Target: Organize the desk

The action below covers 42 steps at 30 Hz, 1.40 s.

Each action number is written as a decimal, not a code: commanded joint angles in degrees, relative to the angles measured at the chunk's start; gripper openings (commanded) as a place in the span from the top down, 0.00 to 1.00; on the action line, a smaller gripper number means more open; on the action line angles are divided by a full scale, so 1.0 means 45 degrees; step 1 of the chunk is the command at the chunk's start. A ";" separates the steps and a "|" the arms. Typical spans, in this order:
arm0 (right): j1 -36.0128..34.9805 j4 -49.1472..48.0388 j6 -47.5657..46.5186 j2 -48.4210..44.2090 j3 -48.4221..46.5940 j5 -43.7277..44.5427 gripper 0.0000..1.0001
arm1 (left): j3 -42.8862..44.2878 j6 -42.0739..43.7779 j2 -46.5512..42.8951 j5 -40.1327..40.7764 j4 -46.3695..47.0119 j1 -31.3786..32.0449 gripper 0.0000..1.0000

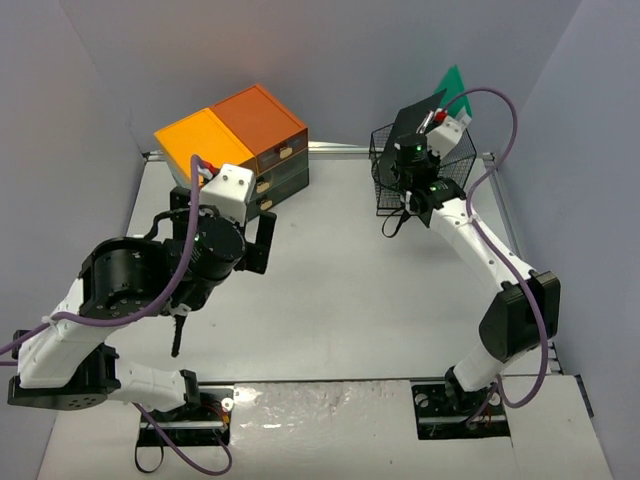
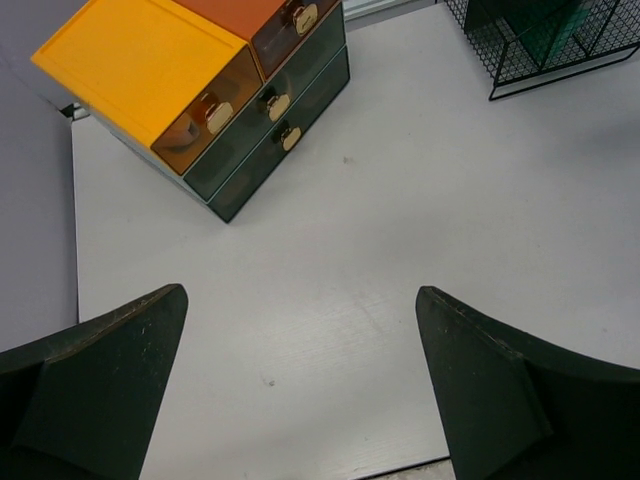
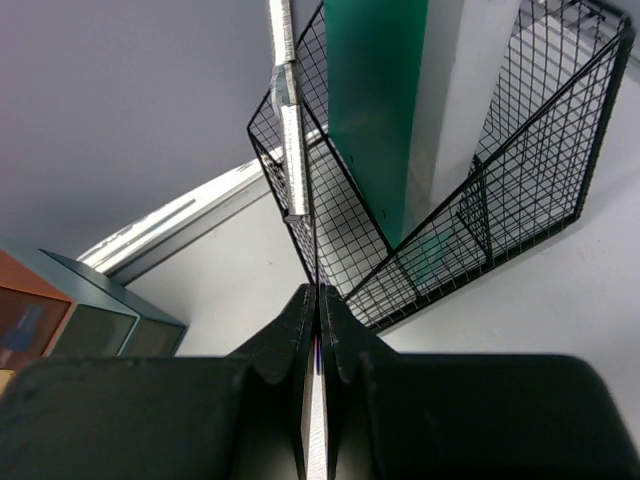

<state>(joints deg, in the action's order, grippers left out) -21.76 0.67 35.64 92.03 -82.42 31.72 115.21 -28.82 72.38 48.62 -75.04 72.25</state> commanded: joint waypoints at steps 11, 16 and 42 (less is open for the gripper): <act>0.0351 0.1744 -0.0873 -0.2005 -0.2043 -0.0236 1.00 | -0.3476 0.4329 0.0347 0.0054 0.6509 -0.0097 0.03; 0.0858 0.1765 -0.1111 -0.1566 -0.2454 -0.1275 1.00 | -0.3552 0.4889 0.0740 -0.0072 0.7494 -0.0098 0.03; 0.1250 0.1843 -0.3139 0.0497 -0.4011 -0.4146 1.00 | -0.3943 0.4579 0.0392 0.0008 0.7507 -0.0090 0.03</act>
<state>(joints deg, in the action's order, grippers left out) -16.47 11.27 23.38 93.66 -97.04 12.99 95.66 -8.08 75.72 47.86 -43.62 72.18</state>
